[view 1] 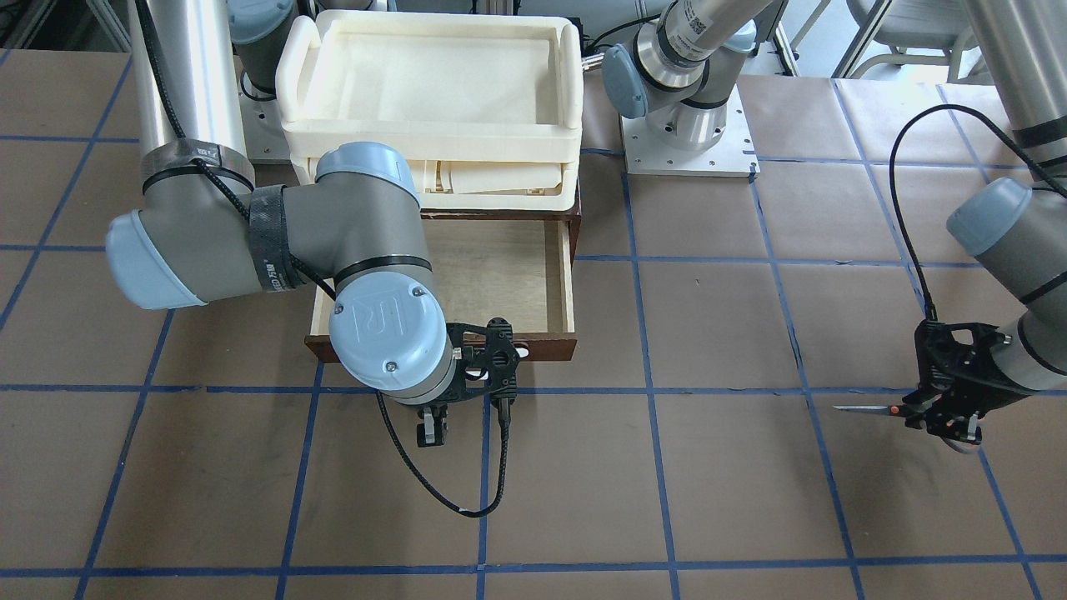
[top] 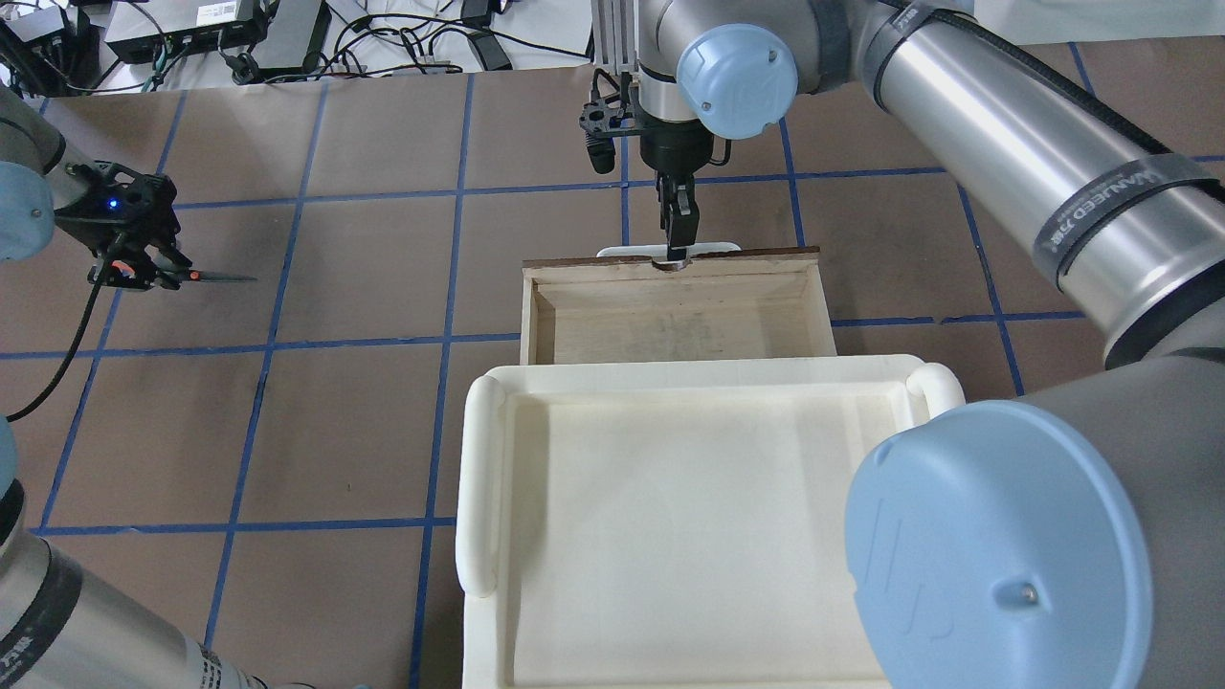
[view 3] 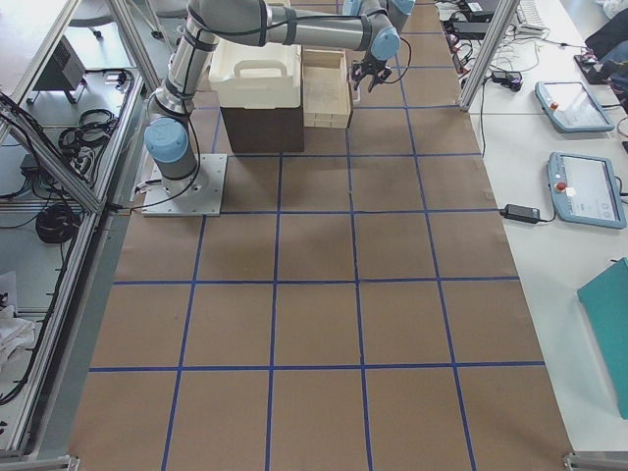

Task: Place scissors in drawer with both arms

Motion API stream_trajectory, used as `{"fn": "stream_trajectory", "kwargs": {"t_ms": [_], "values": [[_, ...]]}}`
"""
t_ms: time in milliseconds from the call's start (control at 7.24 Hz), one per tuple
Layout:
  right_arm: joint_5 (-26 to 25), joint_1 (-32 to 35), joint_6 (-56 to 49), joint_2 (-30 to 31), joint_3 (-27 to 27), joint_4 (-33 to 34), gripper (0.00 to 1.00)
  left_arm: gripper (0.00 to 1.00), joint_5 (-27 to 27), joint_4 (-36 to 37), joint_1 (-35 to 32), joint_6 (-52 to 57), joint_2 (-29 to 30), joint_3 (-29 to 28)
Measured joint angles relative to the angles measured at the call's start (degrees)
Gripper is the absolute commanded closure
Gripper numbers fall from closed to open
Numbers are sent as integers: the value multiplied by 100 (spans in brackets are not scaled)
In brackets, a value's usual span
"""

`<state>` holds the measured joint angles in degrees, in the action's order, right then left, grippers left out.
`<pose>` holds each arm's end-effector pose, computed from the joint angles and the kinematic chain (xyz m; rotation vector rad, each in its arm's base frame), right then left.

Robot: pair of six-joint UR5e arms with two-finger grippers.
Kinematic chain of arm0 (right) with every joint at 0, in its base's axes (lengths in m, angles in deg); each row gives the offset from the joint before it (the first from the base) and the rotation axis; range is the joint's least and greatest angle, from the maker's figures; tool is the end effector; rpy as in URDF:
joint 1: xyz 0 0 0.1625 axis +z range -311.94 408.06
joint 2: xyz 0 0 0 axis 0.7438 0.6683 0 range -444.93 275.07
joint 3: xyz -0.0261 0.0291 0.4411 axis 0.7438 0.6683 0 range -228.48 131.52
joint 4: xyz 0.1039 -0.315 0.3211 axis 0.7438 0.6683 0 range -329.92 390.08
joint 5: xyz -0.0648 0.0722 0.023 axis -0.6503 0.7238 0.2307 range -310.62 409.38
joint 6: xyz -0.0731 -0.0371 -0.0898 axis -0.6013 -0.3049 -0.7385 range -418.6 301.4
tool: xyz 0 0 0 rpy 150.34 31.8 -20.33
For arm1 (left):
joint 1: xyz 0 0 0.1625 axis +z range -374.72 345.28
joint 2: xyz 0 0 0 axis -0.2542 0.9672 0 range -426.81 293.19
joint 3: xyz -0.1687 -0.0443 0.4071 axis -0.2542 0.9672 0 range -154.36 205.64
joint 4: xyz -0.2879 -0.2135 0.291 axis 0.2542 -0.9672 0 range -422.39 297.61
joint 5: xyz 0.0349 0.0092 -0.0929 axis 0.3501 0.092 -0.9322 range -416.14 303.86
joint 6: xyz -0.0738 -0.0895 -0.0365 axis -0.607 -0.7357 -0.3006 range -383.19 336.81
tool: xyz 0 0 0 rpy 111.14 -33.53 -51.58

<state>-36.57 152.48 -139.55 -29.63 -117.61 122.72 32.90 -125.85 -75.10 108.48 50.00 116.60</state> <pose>0.3254 -0.6964 0.2826 -2.1892 2.0070 0.1855 0.2224 -0.6648 0.2281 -2.4233 -1.9614 0.0205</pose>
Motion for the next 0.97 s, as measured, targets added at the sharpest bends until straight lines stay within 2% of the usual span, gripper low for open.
{"fn": "stream_trajectory", "kwargs": {"t_ms": [276,829,967], "values": [[-1,0,-12,-11,23,138,40,100,6,-49,-17,0,-52,0],[-1,0,-115,-92,58,460,38,100,150,-691,-329,-441,-517,-8],[1,0,-124,-102,71,493,28,100,161,-878,-390,-601,-646,-9]]}}
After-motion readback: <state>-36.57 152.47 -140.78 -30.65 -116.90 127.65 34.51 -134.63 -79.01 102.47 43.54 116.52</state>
